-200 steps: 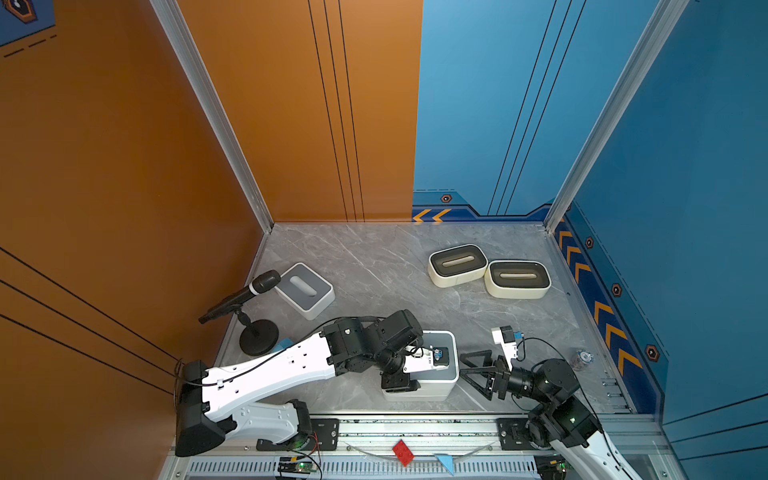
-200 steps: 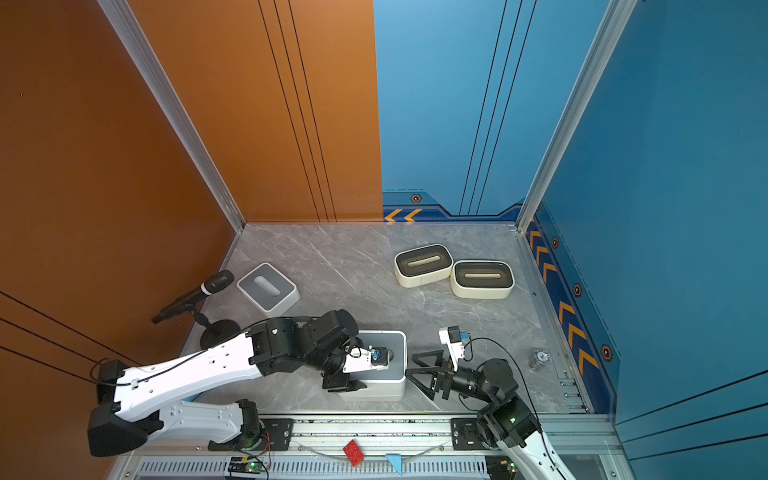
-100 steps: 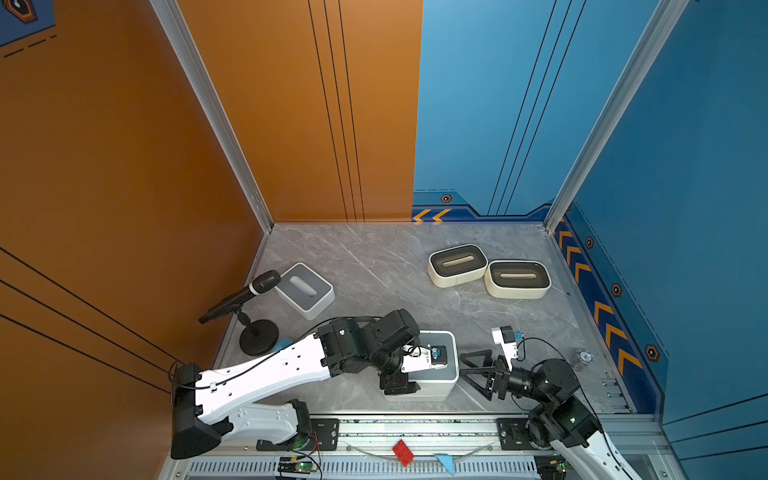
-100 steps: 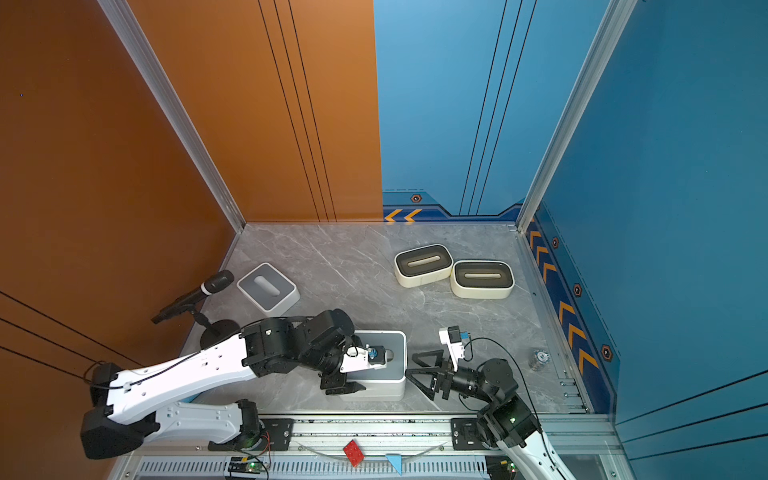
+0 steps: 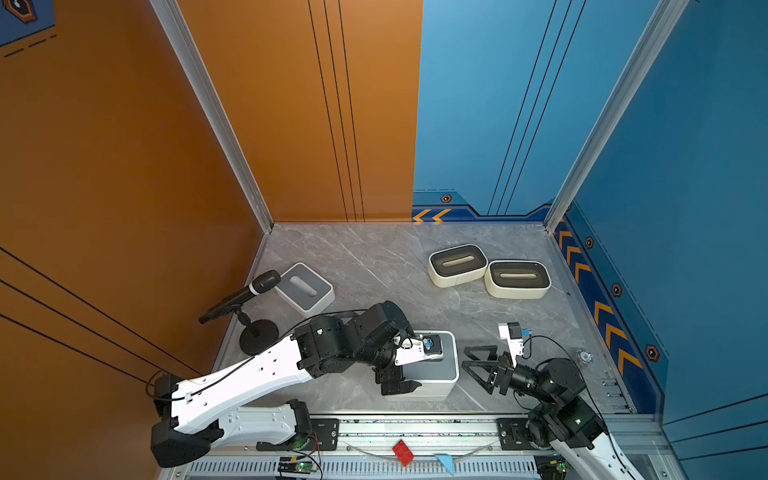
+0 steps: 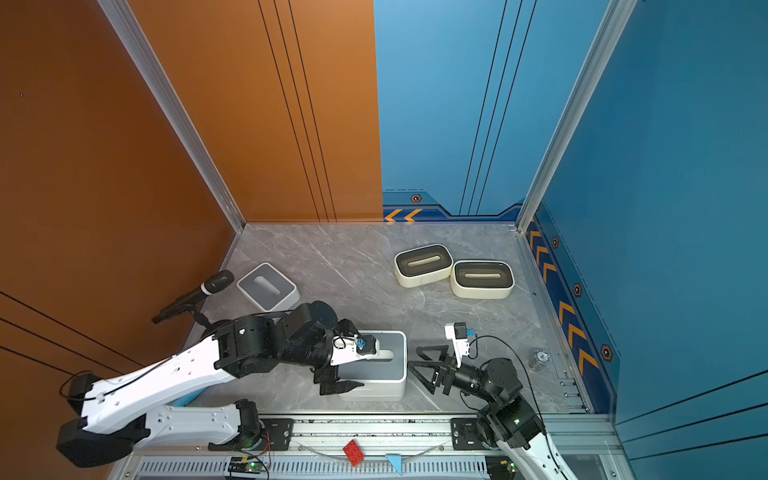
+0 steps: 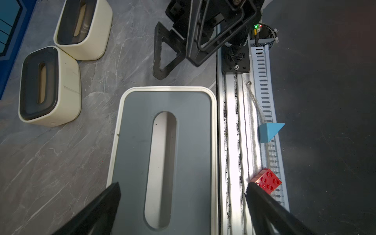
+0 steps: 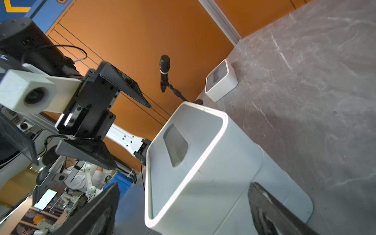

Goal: Stack the tissue boxes
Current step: Place the tissue box at the tissue box, then pick up the tissue box from the center of the board.

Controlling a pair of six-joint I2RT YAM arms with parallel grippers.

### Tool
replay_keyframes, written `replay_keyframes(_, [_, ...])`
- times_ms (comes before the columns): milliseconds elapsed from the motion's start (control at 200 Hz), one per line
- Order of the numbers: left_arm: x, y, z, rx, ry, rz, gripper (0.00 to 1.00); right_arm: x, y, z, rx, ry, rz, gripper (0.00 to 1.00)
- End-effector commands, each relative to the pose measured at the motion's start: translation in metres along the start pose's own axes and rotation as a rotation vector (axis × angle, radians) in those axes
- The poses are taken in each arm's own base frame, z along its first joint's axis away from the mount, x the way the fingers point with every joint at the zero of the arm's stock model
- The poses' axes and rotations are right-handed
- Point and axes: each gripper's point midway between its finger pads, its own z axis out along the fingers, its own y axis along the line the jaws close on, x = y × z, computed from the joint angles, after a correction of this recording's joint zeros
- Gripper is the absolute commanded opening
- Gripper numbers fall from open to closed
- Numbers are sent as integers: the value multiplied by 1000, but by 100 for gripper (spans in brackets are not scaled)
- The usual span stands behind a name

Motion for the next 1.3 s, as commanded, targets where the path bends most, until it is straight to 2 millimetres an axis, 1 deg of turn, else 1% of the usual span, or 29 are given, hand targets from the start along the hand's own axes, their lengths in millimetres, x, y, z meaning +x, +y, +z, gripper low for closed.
replay_keyframes(0, [-17, 24, -18, -96, -64, -85, 98, -32, 17, -11, 52, -103, -66, 100])
replay_keyframes(80, [-21, 42, -25, -162, -78, -167, 98, -46, 15, -17, 117, -146, -77, 100])
replay_keyframes(135, [-23, 56, -30, -205, -82, -219, 98, -53, 10, -17, 165, -152, -76, 100])
replay_keyframes(230, [-23, 78, -36, -258, -92, -295, 98, -66, -3, -8, 231, -126, -49, 100])
replay_keyframes(275, [-21, 93, -37, -304, -99, -335, 98, -74, -8, -2, 237, -118, -32, 100])
replay_keyframes(355, [-15, 121, -43, -425, -103, -407, 98, -98, -18, 4, 271, -150, 5, 100])
replay_keyframes(421, [-6, 143, -50, -519, -114, -478, 98, -118, -33, 7, 299, -179, 61, 100])
replay_keyframes(491, [9, 168, -61, -607, -136, -591, 98, -142, -53, 4, 321, -245, 126, 100])
replay_keyframes(526, [19, 179, -66, -637, -140, -661, 98, -152, -66, 1, 341, -277, 153, 100])
replay_keyframes(591, [44, 199, -73, -690, -130, -811, 98, -161, -94, -5, 417, -319, 203, 100])
replay_keyframes(646, [71, 211, -76, -730, -87, -938, 98, -164, -115, -9, 480, -338, 228, 100])
replay_keyframes(701, [100, 219, -77, -767, -28, -1050, 98, -167, -128, -10, 533, -345, 222, 100])
replay_keyframes(716, [107, 220, -77, -779, -9, -1075, 98, -164, -132, -9, 547, -341, 225, 100])
replay_keyframes(801, [149, 228, -81, -875, 89, -1203, 98, -163, -143, -7, 630, -319, 170, 100])
replay_keyframes(906, [185, 241, -86, -985, 148, -1319, 98, -156, -158, -6, 731, -290, 104, 100])
replay_keyframes(971, [199, 248, -86, -1022, 176, -1362, 99, -150, -163, -3, 732, -288, 94, 100])
replay_keyframes(1001, [204, 251, -85, -1038, 189, -1373, 100, -150, -162, 0, 716, -298, 82, 100])
replay_keyframes(1161, [222, 269, -80, -1109, 245, -1392, 99, -139, -165, 7, 663, -347, 23, 100])
replay_keyframes(1297, [244, 281, -67, -1146, 306, -1430, 96, -132, -167, 20, 589, -311, 34, 100])
